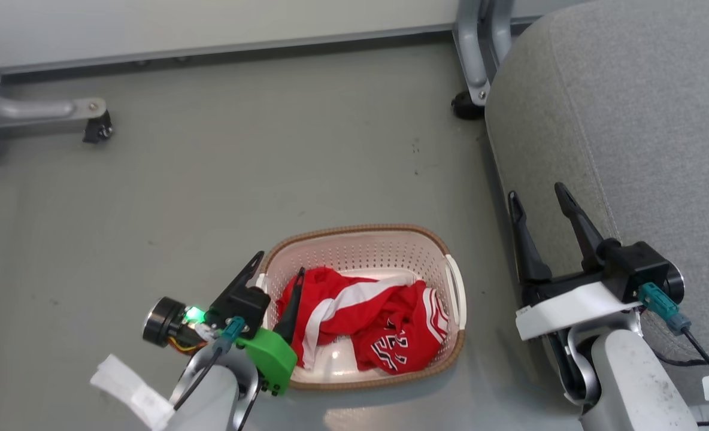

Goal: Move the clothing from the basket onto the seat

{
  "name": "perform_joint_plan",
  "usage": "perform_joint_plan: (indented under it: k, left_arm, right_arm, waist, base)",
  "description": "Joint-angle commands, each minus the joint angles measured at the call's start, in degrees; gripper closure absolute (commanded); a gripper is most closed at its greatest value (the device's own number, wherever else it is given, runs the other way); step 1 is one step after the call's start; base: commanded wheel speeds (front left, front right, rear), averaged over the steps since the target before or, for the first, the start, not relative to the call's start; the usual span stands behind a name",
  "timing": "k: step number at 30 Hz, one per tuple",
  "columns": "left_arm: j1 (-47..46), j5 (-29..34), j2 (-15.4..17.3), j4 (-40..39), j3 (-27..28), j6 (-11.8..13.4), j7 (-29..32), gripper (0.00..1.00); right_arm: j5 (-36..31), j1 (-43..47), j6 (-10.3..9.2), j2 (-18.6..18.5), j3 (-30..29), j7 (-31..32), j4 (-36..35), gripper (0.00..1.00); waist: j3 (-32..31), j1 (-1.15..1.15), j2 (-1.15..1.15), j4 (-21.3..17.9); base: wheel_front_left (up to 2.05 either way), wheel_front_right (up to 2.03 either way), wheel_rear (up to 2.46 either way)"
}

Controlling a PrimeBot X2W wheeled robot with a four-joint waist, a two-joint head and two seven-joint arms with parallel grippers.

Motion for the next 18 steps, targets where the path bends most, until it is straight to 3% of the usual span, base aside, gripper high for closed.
perform_joint_plan:
  k: [1,18]
  left_arm:
    - [-3.0,1.4,0.2,2.0,-1.5,0.0,0.0,0.00]
    - [-26.4,16.0,0.3,26.0,-21.8,-1.3,3.1,0.00]
  right_arm:
    - [0.4,-1.7,0.00,-0.1,0.0,-0.4,-0.4,0.00]
    - [2.6,-11.5,0.00,-0.1,1.3,-0.4,-5.5,0.00]
  waist:
    - [7.4,0.00,0.00,-2.5]
    - [27.8,0.00,0.00,-8.7]
  base:
    - [0.00,0.00,0.00]
    - [0.00,0.00,0.00]
